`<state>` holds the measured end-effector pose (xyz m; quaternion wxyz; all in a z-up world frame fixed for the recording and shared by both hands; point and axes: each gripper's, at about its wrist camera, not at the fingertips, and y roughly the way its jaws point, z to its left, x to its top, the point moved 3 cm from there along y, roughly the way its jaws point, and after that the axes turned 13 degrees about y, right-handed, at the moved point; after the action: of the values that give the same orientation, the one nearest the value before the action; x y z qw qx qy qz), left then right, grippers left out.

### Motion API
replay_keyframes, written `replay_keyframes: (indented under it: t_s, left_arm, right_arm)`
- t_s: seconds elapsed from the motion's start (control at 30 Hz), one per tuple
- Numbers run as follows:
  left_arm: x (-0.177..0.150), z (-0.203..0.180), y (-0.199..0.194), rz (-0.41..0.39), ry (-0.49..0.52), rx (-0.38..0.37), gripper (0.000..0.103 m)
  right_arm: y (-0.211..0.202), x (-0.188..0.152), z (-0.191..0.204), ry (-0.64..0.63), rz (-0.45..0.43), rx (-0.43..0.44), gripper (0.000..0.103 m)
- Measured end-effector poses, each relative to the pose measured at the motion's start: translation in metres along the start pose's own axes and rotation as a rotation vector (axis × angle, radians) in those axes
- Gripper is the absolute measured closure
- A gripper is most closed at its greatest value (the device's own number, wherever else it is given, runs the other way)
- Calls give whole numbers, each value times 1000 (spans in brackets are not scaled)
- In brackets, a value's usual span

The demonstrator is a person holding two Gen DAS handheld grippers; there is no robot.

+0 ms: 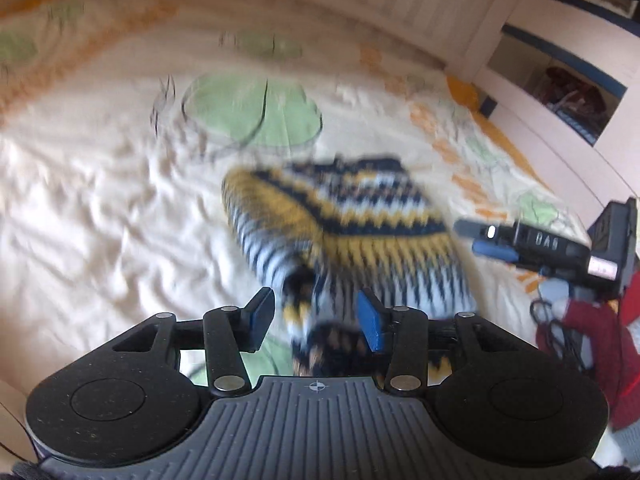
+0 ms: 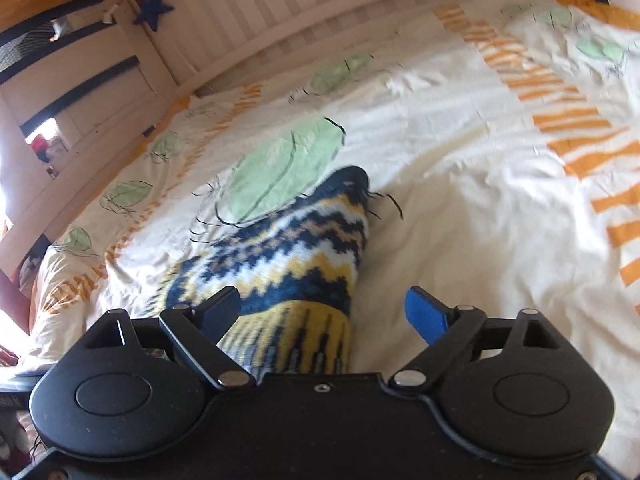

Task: Fold small clothes

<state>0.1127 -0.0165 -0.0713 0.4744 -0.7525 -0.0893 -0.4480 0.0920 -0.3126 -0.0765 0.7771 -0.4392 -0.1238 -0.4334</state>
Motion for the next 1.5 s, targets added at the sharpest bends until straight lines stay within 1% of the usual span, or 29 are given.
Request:
replay_keyframes:
  t_s: [0.07, 0.17, 0.2, 0.27, 0.33, 0.4, 0.43, 0.5, 0.6, 0.63, 0.7, 0.77, 0.83, 0.9, 0.97, 1.03, 1.07, 1.17, 1.23, 1.33, 1.4, 1.5]
  left_arm:
    - [13, -9, 0, -60, 38, 33, 49]
    - [23, -19, 20, -83, 76, 70, 47]
    - [22, -21, 28, -81, 86, 89, 47]
    - [13, -20, 40, -59, 104, 142, 47]
    - [-1, -13, 49, -20, 82, 169, 47]
    - [-15, 0, 57, 23, 25, 170, 46]
    - [-21, 5, 60, 36, -7, 160, 45]
    - [-27, 14, 60, 33, -61, 143, 42]
    - [-27, 14, 58, 29, -53, 144, 42]
    - [-26, 12, 58, 31, -46, 145, 42]
    - [-25, 12, 58, 34, -48, 142, 42]
    - [-24, 11, 61, 37, -61, 138, 40]
    - [-25, 13, 61, 38, -75, 135, 37]
    - [-27, 17, 61, 37, -97, 125, 36]
    - [-29, 22, 57, 32, -126, 116, 33]
    - [-30, 27, 51, 20, -164, 104, 33]
    - [-30, 29, 46, 6, -179, 98, 34]
    - [-27, 29, 31, -30, -190, 107, 34]
    - [-22, 28, 22, -62, -180, 131, 35]
    - [-16, 29, 14, -88, -171, 170, 35]
    - [-12, 28, 14, -99, -172, 163, 34]
    - [-9, 26, 23, -80, -149, 149, 34]
  right_arm:
    - [0, -5, 5, -36, 5, -17, 9]
    - [5, -13, 5, -88, 19, -74, 8]
    - [7, -17, 2, -116, 26, -120, 8]
    - [12, -25, -5, -171, 39, -205, 4]
    - [13, -30, -12, -171, 49, -227, 1]
    - [11, -31, -16, -143, 60, -214, 1]
    - [9, -29, -14, -141, 58, -211, 1]
    - [1, -24, -7, -146, 14, -186, 1]
    - [-7, -5, 9, -152, -90, -140, 1]
    - [-4, 2, 14, -153, -111, -135, 1]
    - [9, 18, 21, -163, -123, -127, 0]
    - [31, 26, 23, -180, -111, -142, 1]
    - [57, 27, 17, -182, -58, -174, 1]
    - [81, 21, 6, -180, 8, -228, 1]
    - [88, 15, -8, -118, 36, -208, 1]
    - [81, 13, -17, -36, 30, -175, 1]
    - [76, 13, -18, -26, 21, -170, 1]
    - [58, 12, -13, -36, -15, -151, 1]
    - [44, 12, -9, -33, -45, -127, 1]
    - [27, 12, -1, -34, -85, -97, 1]
    - [17, 9, 6, -50, -97, -87, 1]
    - [5, 0, 16, -75, -101, -68, 1]
